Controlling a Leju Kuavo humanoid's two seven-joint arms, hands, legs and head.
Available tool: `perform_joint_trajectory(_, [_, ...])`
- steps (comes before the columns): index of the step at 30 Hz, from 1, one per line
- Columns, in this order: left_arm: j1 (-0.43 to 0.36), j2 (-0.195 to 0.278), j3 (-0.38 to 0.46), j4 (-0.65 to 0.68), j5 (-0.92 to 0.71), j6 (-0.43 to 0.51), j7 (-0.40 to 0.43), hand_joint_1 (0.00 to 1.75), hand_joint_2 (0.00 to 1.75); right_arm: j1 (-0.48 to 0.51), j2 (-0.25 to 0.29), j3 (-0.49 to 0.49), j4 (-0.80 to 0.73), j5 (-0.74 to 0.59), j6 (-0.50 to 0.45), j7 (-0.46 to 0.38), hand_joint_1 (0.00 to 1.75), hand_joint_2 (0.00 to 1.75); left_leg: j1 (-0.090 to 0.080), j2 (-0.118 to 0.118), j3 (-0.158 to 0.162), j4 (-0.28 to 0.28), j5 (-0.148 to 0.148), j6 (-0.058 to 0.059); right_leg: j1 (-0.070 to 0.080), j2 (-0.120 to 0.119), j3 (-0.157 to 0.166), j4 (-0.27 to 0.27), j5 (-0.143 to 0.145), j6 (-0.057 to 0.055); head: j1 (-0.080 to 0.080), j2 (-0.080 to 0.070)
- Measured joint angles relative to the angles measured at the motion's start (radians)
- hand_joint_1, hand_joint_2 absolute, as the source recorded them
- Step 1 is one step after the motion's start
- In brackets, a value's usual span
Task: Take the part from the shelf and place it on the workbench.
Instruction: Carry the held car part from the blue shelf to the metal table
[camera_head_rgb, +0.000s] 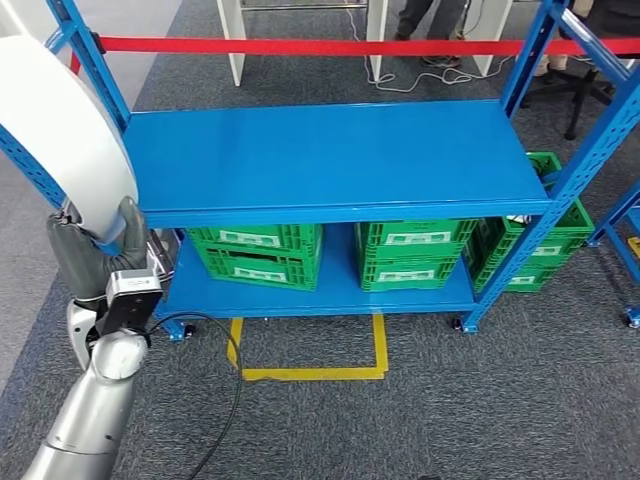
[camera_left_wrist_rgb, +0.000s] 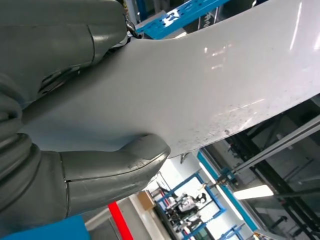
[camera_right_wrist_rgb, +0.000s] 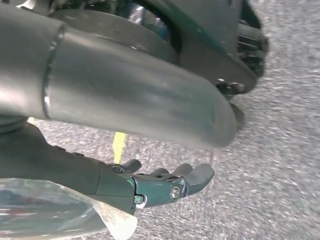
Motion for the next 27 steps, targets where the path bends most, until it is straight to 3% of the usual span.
perform_joint_trajectory(3, [-0.003, 0.001, -0.009, -0.007, 0.036, 0.000, -0.006, 1.75, 1.75, 0.001, -0.009, -0.010, 0.000, -0.019, 0.002, -0.018, 0.00, 0.00, 0.000, 0.007, 0.001, -0.024, 0.001, 0.009, -0.003, 0.010, -0.016, 0.000, 0.008, 0.018, 0.000, 0.000])
perform_joint_trajectory(5, [-0.004, 0.000, -0.015, -0.010, 0.049, 0.000, -0.012, 1.75, 1.75, 0.002, -0.020, -0.018, 0.000, -0.026, 0.001, -0.020, 0.00, 0.00, 0.004, 0.022, 0.001, -0.033, 0.009, 0.020, -0.002, -0.009, -0.036, 0.031, -0.017, 0.028, 0.004, 0.000])
perform_joint_trajectory(8, [0.006, 0.001, -0.024, -0.013, 0.058, 0.000, -0.018, 1.75, 1.75, 0.005, -0.034, -0.026, 0.000, -0.029, -0.010, -0.006, 0.00, 0.00, 0.004, 0.046, -0.003, -0.036, 0.013, 0.026, -0.003, -0.040, -0.114, 0.207, -0.110, 0.038, 0.010, 0.000])
perform_joint_trajectory(9, [0.014, 0.001, -0.027, -0.014, 0.059, -0.001, -0.018, 1.75, 1.75, 0.007, -0.038, -0.029, 0.000, -0.029, -0.013, 0.002, 0.00, 0.00, 0.003, 0.055, -0.004, -0.036, 0.013, 0.027, -0.003, -0.042, -0.134, 0.257, -0.126, 0.041, 0.010, 0.000])
perform_joint_trajectory(10, [0.023, 0.001, -0.030, -0.016, 0.059, -0.001, -0.018, 1.75, 1.75, 0.011, -0.042, -0.032, -0.001, -0.030, -0.014, 0.009, 0.00, 0.00, 0.002, 0.063, -0.004, -0.035, 0.013, 0.027, -0.003, -0.044, -0.138, 0.272, -0.125, 0.042, 0.010, 0.000])
perform_joint_trajectory(11, [0.032, 0.001, -0.033, -0.019, 0.059, -0.001, -0.019, 1.75, 1.75, 0.015, -0.046, -0.036, -0.001, -0.032, -0.014, 0.016, 0.00, 0.00, 0.002, 0.071, -0.004, -0.035, 0.013, 0.026, -0.003, -0.047, -0.119, 0.243, -0.104, 0.043, 0.010, 0.000])
perform_joint_trajectory(13, [0.046, 0.001, -0.036, -0.026, 0.060, -0.001, -0.019, 1.75, 1.75, 0.021, -0.053, -0.044, -0.002, -0.037, -0.015, 0.032, 0.00, 0.00, 0.001, 0.084, -0.004, -0.033, 0.011, 0.023, -0.001, -0.070, -0.044, 0.109, -0.046, 0.039, 0.010, 0.000])
perform_joint_trajectory(15, [0.057, 0.001, -0.036, -0.037, 0.062, 0.000, -0.018, 1.75, 1.75, 0.023, -0.057, -0.051, -0.003, -0.040, -0.015, 0.048, 0.00, 0.00, -0.004, 0.096, -0.006, -0.028, 0.009, 0.016, 0.004, -0.095, 0.012, 0.007, -0.020, 0.030, 0.010, 0.000])
perform_joint_trajectory(16, [0.063, 0.002, -0.036, -0.042, 0.061, 0.000, -0.019, 1.75, 1.75, 0.024, -0.058, -0.056, -0.003, -0.041, -0.016, 0.057, 0.00, 0.00, -0.007, 0.103, -0.007, -0.026, 0.008, 0.012, 0.007, -0.099, 0.020, -0.009, -0.022, 0.026, 0.009, 0.000])
perform_joint_trajectory(18, [0.076, 0.002, -0.036, -0.053, 0.055, 0.000, -0.019, 1.75, 1.75, 0.029, -0.060, -0.065, -0.004, -0.046, -0.017, 0.074, 0.00, 0.00, -0.008, 0.114, -0.008, -0.025, 0.007, 0.004, 0.007, -0.086, 0.019, -0.012, -0.018, 0.014, 0.009, 0.000])
perform_joint_trajectory(20, [0.090, 0.005, -0.033, -0.069, 0.048, 0.000, -0.020, 1.75, 1.75, 0.034, -0.060, -0.075, -0.005, -0.055, -0.022, 0.087, 0.00, 0.00, -0.004, 0.096, -0.017, 0.003, -0.019, -0.007, 0.002, -0.072, 0.019, -0.015, -0.012, 0.001, 0.007, 0.000])
perform_joint_trajectory(22, [0.111, 0.011, -0.024, -0.088, 0.050, 0.000, -0.018, 1.75, 1.75, 0.032, -0.060, -0.085, -0.007, -0.063, -0.026, 0.093, 0.00, 0.00, 0.000, 0.063, -0.058, 0.107, -0.081, -0.017, -0.001, -0.057, 0.018, -0.017, -0.008, -0.008, 0.005, 0.000])
perform_joint_trajectory(24, [0.137, 0.018, -0.014, -0.108, 0.058, 0.000, -0.015, 1.75, 1.75, 0.029, -0.060, -0.094, -0.008, -0.067, -0.027, 0.093, 0.00, 0.00, 0.002, 0.051, -0.111, 0.234, -0.134, -0.021, -0.001, -0.037, 0.016, -0.017, -0.007, -0.012, 0.005, 0.000])
perform_joint_trajectory(25, [0.148, 0.022, -0.009, -0.117, 0.063, 0.000, -0.014, 1.75, 1.75, 0.028, -0.060, -0.097, -0.008, -0.068, -0.029, 0.089, 0.00, 0.00, 0.003, 0.049, -0.123, 0.261, -0.135, -0.021, -0.001, -0.027, 0.016, -0.016, -0.007, -0.013, 0.005, 0.000])
perform_joint_trajectory(26, [0.156, 0.025, -0.005, -0.127, 0.066, 0.000, -0.013, 1.75, 1.75, 0.028, -0.060, -0.099, -0.008, -0.067, -0.031, 0.084, 0.00, 0.00, 0.003, 0.048, -0.117, 0.248, -0.116, -0.020, -0.001, -0.018, 0.016, -0.015, -0.006, -0.013, 0.005, 0.000])
perform_joint_trajectory(27, [0.160, 0.027, -0.001, -0.138, 0.068, 0.000, -0.013, 1.75, 1.75, 0.027, -0.060, -0.102, -0.008, -0.066, -0.034, 0.077, 0.00, 0.00, 0.003, 0.044, -0.096, 0.201, -0.083, -0.017, -0.001, -0.009, 0.017, -0.015, -0.006, -0.012, 0.005, 0.000])
